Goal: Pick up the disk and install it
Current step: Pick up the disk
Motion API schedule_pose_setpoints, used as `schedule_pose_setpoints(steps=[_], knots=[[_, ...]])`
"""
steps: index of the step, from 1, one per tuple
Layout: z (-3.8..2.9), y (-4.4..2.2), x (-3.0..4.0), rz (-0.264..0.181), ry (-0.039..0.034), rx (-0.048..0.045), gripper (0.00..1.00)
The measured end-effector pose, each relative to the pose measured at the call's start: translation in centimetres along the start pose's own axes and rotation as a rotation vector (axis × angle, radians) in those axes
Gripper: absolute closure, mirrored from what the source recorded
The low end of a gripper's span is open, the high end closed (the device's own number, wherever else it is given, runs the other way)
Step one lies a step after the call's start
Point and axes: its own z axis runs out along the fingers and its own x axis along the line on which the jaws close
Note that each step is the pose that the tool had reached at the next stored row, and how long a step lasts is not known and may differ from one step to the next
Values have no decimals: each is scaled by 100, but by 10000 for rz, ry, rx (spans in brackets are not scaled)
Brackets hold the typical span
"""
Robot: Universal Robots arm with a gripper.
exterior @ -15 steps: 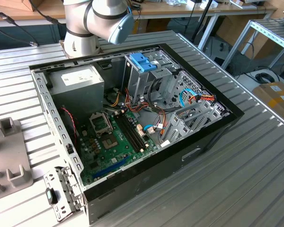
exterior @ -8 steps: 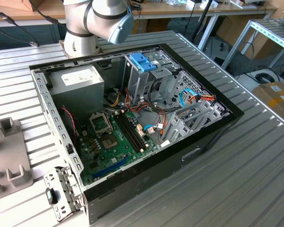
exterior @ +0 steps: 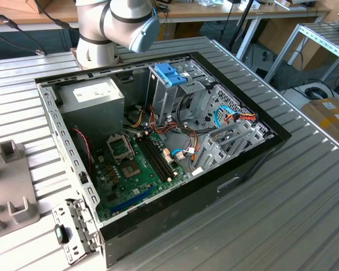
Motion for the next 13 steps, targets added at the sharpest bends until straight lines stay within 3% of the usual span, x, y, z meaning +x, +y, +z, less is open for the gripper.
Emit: schedule_pose_setpoints(steps=[13], knots=[[0,0,0,-480,20,-11,89]])
